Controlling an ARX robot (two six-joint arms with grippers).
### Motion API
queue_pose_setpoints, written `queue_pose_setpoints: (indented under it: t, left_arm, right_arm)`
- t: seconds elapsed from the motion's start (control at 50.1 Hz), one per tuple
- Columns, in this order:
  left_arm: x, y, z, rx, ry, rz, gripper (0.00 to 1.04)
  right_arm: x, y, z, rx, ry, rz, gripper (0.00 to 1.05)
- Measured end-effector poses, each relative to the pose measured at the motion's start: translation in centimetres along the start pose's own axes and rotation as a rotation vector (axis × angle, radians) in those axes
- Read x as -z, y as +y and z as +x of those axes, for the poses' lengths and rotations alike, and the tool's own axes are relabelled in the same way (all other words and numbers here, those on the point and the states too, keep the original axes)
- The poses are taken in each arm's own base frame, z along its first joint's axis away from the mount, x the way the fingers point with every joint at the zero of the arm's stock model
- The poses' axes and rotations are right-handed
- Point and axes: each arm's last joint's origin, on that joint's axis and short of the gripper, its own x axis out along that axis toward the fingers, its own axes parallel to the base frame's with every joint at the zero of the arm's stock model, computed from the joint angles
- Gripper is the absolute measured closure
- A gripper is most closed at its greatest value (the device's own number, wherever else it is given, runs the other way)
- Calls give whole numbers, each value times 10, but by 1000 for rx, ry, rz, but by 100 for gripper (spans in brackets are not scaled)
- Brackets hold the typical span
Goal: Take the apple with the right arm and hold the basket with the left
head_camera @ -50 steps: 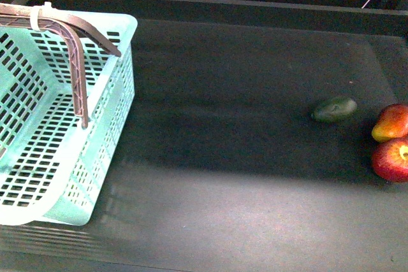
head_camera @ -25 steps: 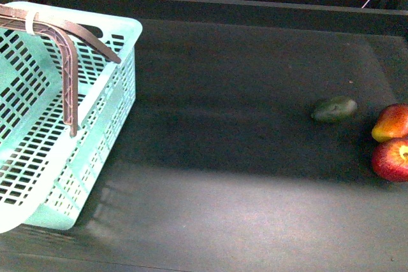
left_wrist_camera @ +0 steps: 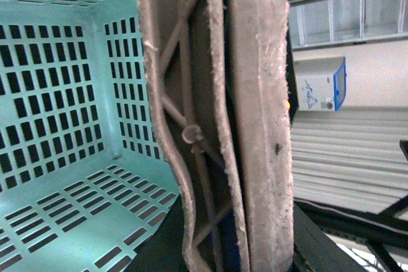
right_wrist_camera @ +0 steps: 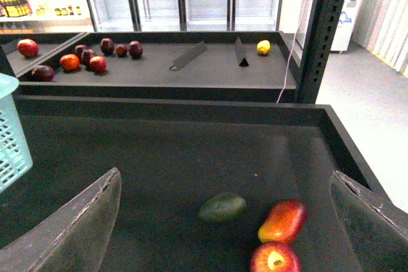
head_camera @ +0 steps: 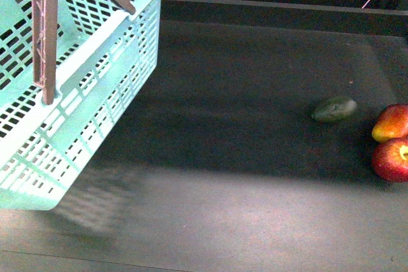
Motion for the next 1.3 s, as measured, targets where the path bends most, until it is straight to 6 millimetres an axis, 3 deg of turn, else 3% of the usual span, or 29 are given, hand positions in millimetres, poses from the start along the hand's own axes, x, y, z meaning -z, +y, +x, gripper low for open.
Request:
queue_pose_setpoints:
  t: [0.579, 0.719, 0.938, 1.298]
  left_arm:
    - [84, -48, -4, 128, 214, 219, 87]
    - [99, -66, 6, 164, 250, 258, 87]
    - [127, -70, 8, 164, 298, 290, 87]
    - [142, -70, -2, 167, 292, 320, 87]
  right_arm:
    - [0, 0, 0, 0, 0, 0, 9]
    - [0, 0, 0, 0, 0, 0, 9]
    - [0, 0, 0, 0, 0, 0, 9]
    - [0, 0, 0, 0, 0, 0, 9]
